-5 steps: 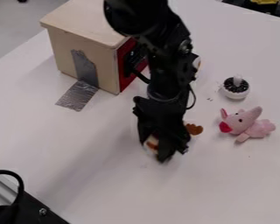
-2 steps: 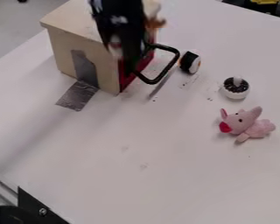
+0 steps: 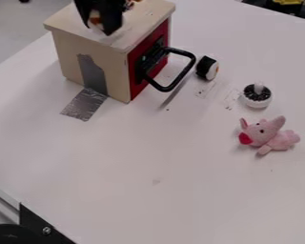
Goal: Put the toy at the top of the drawer
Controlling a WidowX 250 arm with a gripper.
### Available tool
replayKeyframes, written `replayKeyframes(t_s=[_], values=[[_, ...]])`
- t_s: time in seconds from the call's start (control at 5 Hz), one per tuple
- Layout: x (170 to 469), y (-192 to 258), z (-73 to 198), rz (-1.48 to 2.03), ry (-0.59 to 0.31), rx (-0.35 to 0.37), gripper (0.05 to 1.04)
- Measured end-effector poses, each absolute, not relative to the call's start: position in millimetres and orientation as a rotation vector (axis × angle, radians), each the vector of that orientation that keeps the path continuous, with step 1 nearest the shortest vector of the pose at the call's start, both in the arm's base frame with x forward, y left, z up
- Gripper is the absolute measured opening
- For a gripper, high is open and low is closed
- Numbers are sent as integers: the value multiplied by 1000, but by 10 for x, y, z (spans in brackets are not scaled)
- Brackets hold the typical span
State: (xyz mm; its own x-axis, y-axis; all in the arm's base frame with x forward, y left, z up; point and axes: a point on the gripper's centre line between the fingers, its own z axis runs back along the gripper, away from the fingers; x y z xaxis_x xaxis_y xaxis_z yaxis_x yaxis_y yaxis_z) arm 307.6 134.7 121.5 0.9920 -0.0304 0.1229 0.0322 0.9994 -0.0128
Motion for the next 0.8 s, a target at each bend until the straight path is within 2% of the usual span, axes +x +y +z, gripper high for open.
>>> replayKeyframes(t_s=[0.2,0.4,0.6,0.8], values=[[3123,1519,1083,-4,-84,1,613],[3238,1607,1059,7,-71,13,926],[3223,1608,1089,5,-31,3,1001],[3138,1504,1223,-13,-5,-50,1000]])
